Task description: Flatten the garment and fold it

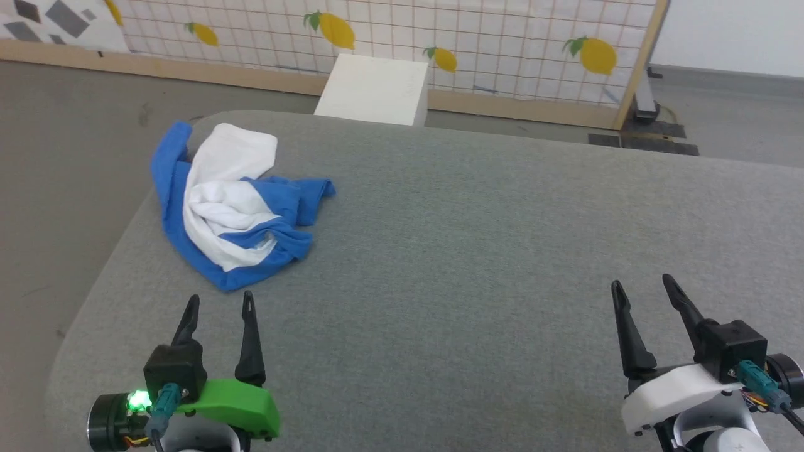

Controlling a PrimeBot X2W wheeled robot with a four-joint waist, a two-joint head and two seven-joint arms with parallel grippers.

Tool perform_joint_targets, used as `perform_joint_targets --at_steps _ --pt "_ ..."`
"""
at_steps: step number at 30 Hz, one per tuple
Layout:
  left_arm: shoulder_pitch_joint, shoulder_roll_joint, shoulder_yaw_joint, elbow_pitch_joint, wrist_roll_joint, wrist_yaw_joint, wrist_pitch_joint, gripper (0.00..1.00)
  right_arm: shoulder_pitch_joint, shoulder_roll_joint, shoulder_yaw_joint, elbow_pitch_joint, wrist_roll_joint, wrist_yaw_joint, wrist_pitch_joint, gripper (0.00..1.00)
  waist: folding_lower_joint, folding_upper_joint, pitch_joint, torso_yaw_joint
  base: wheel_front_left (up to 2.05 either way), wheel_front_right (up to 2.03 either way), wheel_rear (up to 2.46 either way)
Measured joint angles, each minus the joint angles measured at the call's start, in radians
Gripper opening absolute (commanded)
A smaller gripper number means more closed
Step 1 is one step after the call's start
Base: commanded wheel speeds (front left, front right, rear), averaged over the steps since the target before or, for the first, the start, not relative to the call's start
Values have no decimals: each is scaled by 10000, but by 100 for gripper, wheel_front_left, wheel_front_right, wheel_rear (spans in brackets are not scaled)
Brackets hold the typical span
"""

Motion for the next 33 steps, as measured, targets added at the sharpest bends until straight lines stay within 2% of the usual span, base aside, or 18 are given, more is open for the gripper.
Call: perform_joint_targets --at_steps 33 --pt "546 0 54 -48 -349 240 -652 100 126 4 247 669 54 0 -692 100 0 0 -271 2280 0 0 0"
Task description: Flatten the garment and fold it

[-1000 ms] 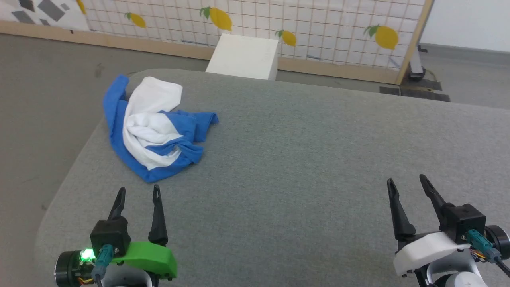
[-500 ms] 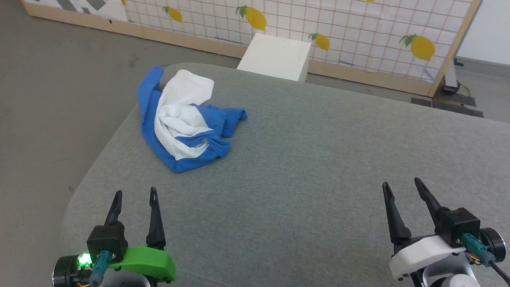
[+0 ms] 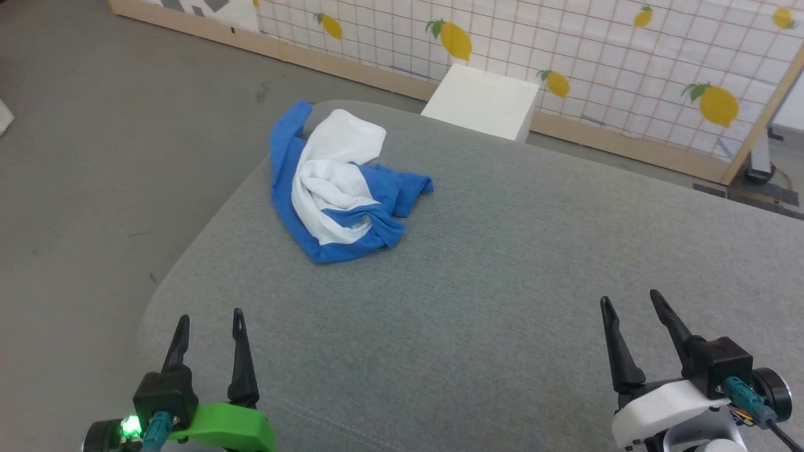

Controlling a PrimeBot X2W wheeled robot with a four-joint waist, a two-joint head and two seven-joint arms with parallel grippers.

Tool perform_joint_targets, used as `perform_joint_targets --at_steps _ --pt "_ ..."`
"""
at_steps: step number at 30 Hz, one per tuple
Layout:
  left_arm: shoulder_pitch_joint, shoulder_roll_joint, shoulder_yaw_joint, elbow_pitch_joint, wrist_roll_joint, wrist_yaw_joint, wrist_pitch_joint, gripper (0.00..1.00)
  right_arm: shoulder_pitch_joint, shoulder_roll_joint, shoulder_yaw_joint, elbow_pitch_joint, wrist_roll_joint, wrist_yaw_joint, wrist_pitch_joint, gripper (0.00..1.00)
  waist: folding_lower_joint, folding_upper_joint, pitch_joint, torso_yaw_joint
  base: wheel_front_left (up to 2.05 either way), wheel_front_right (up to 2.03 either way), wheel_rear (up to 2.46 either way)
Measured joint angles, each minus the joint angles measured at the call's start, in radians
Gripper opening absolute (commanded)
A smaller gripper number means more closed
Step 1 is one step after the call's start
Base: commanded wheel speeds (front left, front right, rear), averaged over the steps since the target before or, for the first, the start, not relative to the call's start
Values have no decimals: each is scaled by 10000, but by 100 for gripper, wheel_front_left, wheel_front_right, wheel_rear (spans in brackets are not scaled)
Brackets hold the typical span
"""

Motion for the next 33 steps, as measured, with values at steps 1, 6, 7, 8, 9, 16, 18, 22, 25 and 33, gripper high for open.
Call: perform_joint_targets --at_steps 1,6,7,8,9,16,18,22,25,33 --pt "30 0 6 2 0 0 -52 100 1 0 4 25 10 0 -27 100 0 0 -18 67 0 0 0" --pt "120 0 21 8 -13 0 -148 100 6 0 19 92 82 0 -115 100 0 0 -75 342 0 0 0" --pt "134 0 23 8 -13 0 -151 100 8 0 25 92 84 0 -119 100 0 0 -80 388 0 0 0" --pt "156 0 23 6 -17 0 -174 100 9 0 25 92 82 0 -130 100 0 0 -82 431 0 0 0" --pt "170 0 23 6 -27 0 -188 100 9 0 17 98 81 0 -153 100 0 0 -81 462 0 0 0" --pt "208 0 -10 -6 -107 94 -334 100 11 0 -75 186 33 0 -337 100 0 0 -50 657 0 0 0" --pt "223 0 -19 -12 -153 134 -401 100 12 0 -111 207 8 0 -366 100 0 0 -53 714 0 0 0" --pt "262 -2 4 4 -167 161 -489 100 14 0 -167 236 -15 0 -460 100 0 0 -68 823 0 0 0" --pt "263 0 27 29 -174 161 -504 100 16 0 -198 265 -19 0 -477 100 0 0 -80 918 0 0 0" --pt "420 -2 -2 -27 -194 176 -709 100 79 0 -261 311 -21 0 -663 100 -1 0 -106 1238 0 0 0"
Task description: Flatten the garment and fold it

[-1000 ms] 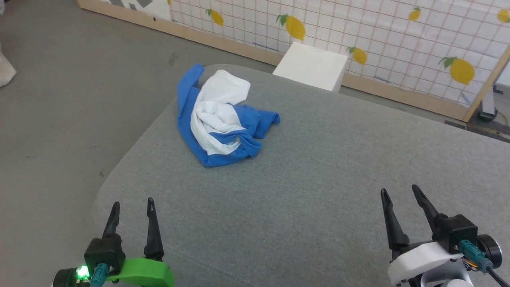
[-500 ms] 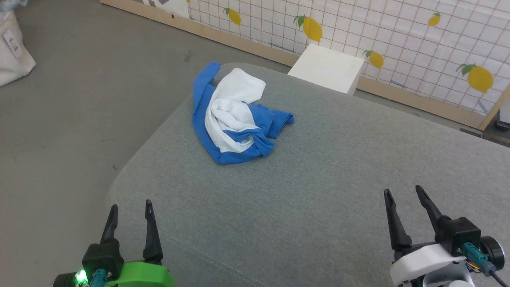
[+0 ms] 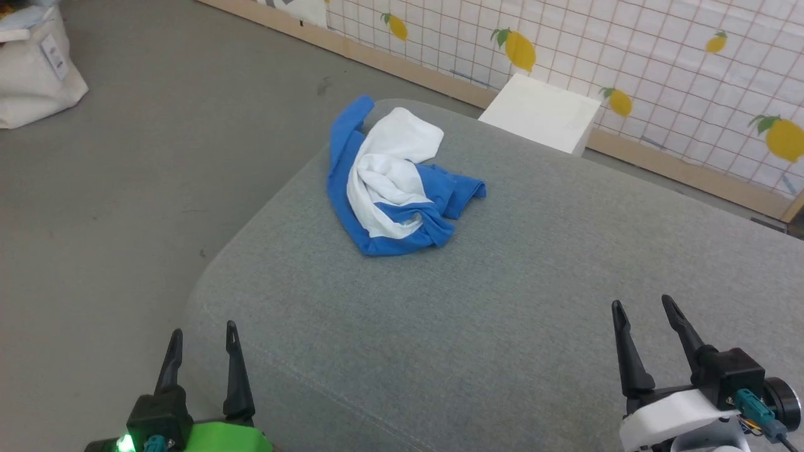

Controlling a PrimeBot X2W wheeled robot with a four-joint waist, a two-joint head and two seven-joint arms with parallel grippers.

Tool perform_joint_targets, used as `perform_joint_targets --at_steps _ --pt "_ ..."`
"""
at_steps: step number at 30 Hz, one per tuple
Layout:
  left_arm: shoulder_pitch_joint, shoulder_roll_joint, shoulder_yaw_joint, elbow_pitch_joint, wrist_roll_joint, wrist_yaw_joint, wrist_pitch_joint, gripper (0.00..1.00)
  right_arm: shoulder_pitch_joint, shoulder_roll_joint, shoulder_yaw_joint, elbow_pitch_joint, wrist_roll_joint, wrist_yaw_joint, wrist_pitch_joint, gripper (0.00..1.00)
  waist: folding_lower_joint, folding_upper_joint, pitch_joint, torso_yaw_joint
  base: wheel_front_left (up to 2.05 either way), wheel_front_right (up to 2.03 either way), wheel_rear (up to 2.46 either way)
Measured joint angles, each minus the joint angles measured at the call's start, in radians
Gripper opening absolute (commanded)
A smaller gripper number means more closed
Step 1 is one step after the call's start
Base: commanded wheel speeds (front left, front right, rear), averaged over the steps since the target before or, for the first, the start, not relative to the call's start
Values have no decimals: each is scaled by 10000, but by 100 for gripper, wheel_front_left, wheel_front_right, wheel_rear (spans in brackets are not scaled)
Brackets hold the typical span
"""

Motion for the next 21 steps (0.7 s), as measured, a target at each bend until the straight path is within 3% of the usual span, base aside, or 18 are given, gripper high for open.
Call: perform_joint_targets --at_steps 17,21 --pt "89 0 -100 -113 -228 65 -132 100 135 2 -107 -127 -23 0 -159 100 0 0 204 194 0 0 0" --pt "-275 0 -261 -242 -702 -291 -130 100 136 2 -247 -236 -73 0 -161 100 0 0 393 198 0 0 0"
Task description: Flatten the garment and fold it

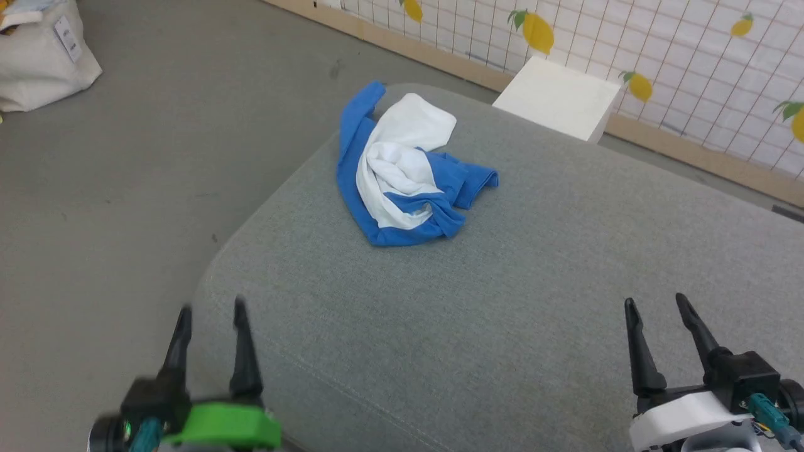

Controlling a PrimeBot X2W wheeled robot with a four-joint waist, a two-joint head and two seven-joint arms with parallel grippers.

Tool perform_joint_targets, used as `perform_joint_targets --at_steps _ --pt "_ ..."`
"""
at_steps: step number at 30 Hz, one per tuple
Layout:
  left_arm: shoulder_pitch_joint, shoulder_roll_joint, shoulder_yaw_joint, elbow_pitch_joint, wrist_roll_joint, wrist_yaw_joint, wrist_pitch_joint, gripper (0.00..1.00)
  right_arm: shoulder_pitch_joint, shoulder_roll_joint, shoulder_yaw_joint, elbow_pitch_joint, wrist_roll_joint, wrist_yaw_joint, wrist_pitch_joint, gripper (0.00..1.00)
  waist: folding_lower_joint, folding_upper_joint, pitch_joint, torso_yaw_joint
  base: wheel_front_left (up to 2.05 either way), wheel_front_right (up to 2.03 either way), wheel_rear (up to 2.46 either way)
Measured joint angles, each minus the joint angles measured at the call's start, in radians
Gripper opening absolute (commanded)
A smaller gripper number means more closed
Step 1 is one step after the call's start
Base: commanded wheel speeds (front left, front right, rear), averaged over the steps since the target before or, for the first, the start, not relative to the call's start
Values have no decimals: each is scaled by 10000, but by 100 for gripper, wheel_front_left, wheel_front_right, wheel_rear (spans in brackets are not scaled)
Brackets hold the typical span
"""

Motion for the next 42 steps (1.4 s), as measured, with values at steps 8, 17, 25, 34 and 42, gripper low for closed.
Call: perform_joint_targets --at_steps 8,17,25,34,42 --pt "-3237 596 -336 -174 -332 -963 1570 100 -1 2 -322 -414 -211 0 8 100 0 0 584 -42 0 0 0" --pt "-6562 1570 77 1588 -1185 -1423 3622 100 -352 2 19 -1615 -520 0 401 100 0 0 1484 -632 0 0 0" --pt "-8070 2414 151 3490 -1733 -1672 4504 100 -648 6 399 -2777 -894 0 932 100 0 0 2508 -1472 0 0 0" --pt "-8817 2702 84 5085 -2635 -1833 5591 100 -833 6 405 -3705 -1335 0 1350 100 1 0 3749 -2327 0 0 0" --pt "-9160 2654 125 5906 -3574 -1701 7216 100 -992 6 391 -4186 -1398 0 1572 100 1 0 4776 -3027 0 0 0"
